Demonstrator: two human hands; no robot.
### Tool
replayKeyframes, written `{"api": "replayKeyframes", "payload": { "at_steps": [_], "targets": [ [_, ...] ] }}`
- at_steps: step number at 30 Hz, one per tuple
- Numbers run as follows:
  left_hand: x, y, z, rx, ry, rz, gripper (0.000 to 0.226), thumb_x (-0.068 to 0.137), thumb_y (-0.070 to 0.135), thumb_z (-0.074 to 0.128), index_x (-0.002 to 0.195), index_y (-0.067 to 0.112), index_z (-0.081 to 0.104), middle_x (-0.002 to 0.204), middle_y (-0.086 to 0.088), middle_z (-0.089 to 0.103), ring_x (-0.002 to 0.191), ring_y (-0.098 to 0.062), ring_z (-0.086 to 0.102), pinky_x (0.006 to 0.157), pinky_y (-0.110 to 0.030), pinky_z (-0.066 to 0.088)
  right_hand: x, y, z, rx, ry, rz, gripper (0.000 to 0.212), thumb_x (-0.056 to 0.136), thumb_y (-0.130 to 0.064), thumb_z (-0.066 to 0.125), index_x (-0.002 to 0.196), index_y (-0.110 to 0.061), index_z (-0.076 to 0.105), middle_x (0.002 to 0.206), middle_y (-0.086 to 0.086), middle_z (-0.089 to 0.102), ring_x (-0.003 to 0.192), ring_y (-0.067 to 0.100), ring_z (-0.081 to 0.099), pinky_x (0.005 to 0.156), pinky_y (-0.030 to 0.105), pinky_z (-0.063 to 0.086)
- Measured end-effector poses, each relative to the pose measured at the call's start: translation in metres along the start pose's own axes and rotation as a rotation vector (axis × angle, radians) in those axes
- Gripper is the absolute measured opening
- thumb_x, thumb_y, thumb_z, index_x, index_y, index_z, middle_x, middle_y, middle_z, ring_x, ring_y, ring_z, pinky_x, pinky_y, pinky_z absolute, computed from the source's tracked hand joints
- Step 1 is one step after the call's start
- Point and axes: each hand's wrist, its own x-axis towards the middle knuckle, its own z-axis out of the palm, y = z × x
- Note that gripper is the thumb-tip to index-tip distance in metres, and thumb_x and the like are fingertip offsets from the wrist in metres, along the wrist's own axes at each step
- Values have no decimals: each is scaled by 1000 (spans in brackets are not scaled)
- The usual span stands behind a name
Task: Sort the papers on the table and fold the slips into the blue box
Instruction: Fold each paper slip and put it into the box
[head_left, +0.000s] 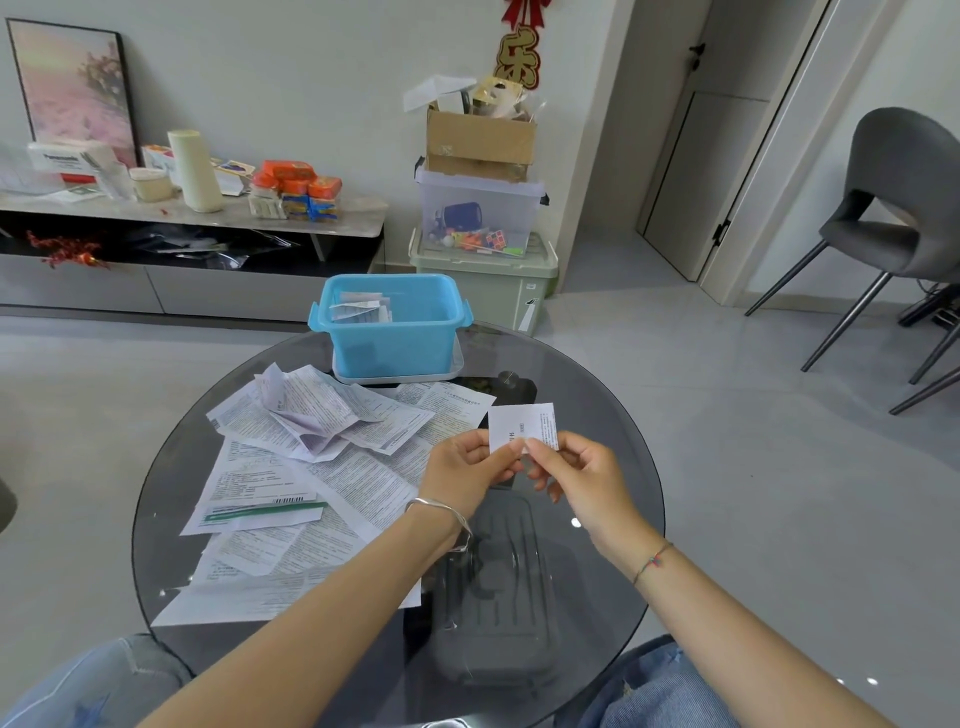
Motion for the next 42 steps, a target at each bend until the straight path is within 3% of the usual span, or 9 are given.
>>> {"api": "replayKeyframes", "payload": {
  "at_steps": [11,18,25,30,33,36,39,42],
  "targets": [
    [11,3,0,62,7,14,5,84,11,70,89,13,69,75,-4,73,66,-8,67,70,-17,56,5,-1,-10,84,56,38,21,88,-13,66,67,-10,62,60,2,67,54,11,60,48,17,43],
    [13,1,-3,55,5,-10,16,83,10,72,98,4,69,76,-5,73,66,-8,68,68,-17,56,5,0,-11,62,19,63,25,90,-15,63,67,-9,59,58,0,65,53,9,57,50,18,44],
    [13,2,0,58,3,-29,23,80,11,75,101,15,69,86,3,75,73,-8,69,69,-18,55,7,2,-6,66,79,41,28,90,-15,64,63,-9,58,51,-1,59,48,6,52,52,17,46],
    [20,16,-14,-6,-90,-90,26,87,6,66,112,2,64,98,-11,73,79,-12,72,68,-16,55,13,1,-3,90,82,37,28,90,-15,63,63,-8,58,52,-1,60,48,6,53,53,16,46],
    [27,25,-31,13,-151,-131,21,93,4,56,113,-2,61,102,-15,70,80,-11,72,68,-15,55,20,-2,3,82,34,61,24,91,-15,62,67,-9,61,56,-1,63,52,8,56,53,17,47],
    [38,37,-50,136,-186,-138,22,96,7,53,114,-3,60,105,-16,69,82,-9,71,71,-15,55,37,-12,9,-32,-82,36,6,91,-13,62,87,-10,66,72,-1,71,63,7,64,59,17,50],
    [52,54,-67,281,-218,-137,25,98,9,48,116,-6,58,110,-18,68,82,-8,71,72,-15,55,65,-31,20,-113,-129,-25,15,89,-8,64,103,-13,65,90,4,73,72,5,65,66,19,54],
    [69,74,-79,396,-187,-33,30,100,13,44,123,-1,57,110,-14,68,85,-8,70,74,-16,56,96,-52,36,-220,-122,-84,13,88,-7,65,101,-8,67,88,8,72,66,3,63,61,15,52]
  ]
}}
